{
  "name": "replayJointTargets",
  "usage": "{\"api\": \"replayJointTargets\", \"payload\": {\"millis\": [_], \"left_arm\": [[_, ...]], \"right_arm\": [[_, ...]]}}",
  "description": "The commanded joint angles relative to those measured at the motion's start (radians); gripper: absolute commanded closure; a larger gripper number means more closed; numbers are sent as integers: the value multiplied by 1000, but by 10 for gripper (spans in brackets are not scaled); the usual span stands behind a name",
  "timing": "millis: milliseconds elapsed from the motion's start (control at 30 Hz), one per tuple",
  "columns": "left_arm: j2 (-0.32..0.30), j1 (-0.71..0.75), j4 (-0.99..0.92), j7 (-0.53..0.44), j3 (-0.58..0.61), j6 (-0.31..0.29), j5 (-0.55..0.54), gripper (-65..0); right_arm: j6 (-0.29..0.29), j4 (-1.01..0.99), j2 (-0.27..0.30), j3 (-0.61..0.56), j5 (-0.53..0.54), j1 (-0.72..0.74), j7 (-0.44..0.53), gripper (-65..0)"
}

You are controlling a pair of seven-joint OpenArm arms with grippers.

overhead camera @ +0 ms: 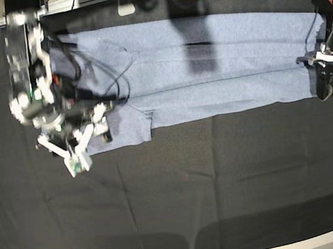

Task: Layout the t-shirt on the table in an organized manner, then fold the t-shirt properly
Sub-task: 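Release the shirt and move the right gripper over the folded body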

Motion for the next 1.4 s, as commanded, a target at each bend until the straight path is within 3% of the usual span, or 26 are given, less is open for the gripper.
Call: {"api": "replayJointTargets", "payload": {"millis": [0,267,500,633,767,933,1067,1167,1267,1367], "left_arm": [[-18,-10,18,-28,-6,-4,-21,-262],[-18,-10,18,-28,-6,-4,-20,-262],[-18,-10,18,-29,-6,-4,-20,-262],[-18,-10,18,-29,-6,-4,-20,-262],[-18,-10,18,-29,-6,-4,-21,-262],[-18,-10,18,-29,-6,-4,-21,-262],[-18,-10,18,-29,-6,-4,-20,-262],[-18,-10,18,-29,-6,-4,-20,-262],[-18,-10,18,-29,-6,-4,-20,-262],[-18,-10,18,-29,-6,-4,-20,-262]], "right_arm": [[-20,-14,7,5,-10,34,17,-369],[-32,-322,7,54,-27,235,-64,-369],[-10,-598,7,76,-3,397,-85,-369],[-6,-683,6,76,11,424,-114,-369],[40,-687,6,76,13,419,-124,-365],[99,-687,6,76,77,419,-153,-226],[109,-687,6,76,82,419,-177,-150],[111,-687,6,76,82,420,-174,-58],[185,-684,6,76,82,424,-172,-3],[269,-650,6,76,86,421,-176,-3]]}}
